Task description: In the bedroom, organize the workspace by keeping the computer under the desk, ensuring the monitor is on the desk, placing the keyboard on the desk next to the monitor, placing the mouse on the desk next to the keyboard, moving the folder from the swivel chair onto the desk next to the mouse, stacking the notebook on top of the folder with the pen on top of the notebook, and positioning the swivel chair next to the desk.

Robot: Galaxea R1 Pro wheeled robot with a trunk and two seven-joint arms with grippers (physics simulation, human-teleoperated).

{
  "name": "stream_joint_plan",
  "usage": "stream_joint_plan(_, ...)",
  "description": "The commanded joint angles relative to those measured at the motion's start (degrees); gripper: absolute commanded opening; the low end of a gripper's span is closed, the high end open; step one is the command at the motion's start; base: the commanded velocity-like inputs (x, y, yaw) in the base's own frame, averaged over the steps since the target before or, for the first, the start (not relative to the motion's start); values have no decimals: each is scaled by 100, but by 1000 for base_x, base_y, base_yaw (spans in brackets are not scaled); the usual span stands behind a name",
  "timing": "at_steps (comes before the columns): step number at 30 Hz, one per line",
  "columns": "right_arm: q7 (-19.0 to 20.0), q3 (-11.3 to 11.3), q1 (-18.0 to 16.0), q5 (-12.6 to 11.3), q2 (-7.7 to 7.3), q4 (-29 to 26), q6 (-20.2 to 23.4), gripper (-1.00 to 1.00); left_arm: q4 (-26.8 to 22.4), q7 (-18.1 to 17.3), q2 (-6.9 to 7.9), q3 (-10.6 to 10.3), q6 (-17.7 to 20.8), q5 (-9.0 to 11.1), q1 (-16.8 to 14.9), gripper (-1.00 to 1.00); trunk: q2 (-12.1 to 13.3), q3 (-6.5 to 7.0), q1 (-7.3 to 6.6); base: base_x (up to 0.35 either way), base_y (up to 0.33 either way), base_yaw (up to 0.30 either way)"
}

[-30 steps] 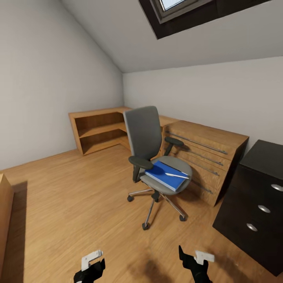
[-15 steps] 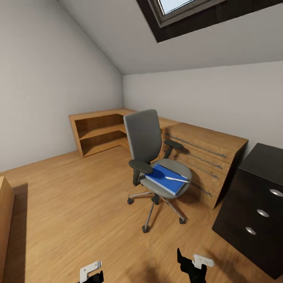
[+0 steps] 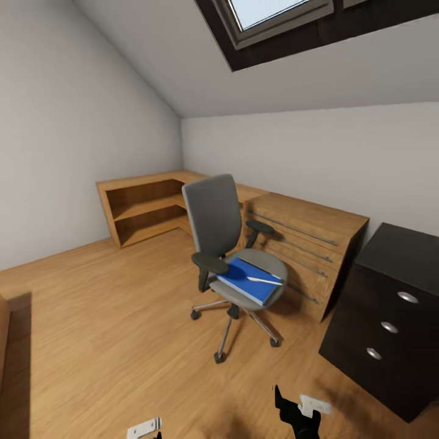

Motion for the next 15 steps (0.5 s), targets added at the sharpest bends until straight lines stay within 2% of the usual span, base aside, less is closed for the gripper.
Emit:
stream_joint_plan(1, 57, -44, -7, -38, 1, 10, -21, 100, 108, 41, 6, -50, -35, 62, -3, 100, 39, 13, -25, -234, 0, -242)
stream_joint_plan(5, 57, -44, -2, -38, 1, 7, -22, 100, 295, 35, 11, -47, -44, 69, -3, 100, 199, 85, -113, -285, 0, -251)
stream_joint_plan(15, 62, -43, 0, -33, 3, 14, -29, 100, 348, 31, 7, -37, -55, 77, -3, 100, 600, 265, -333, -332, 0, -261)
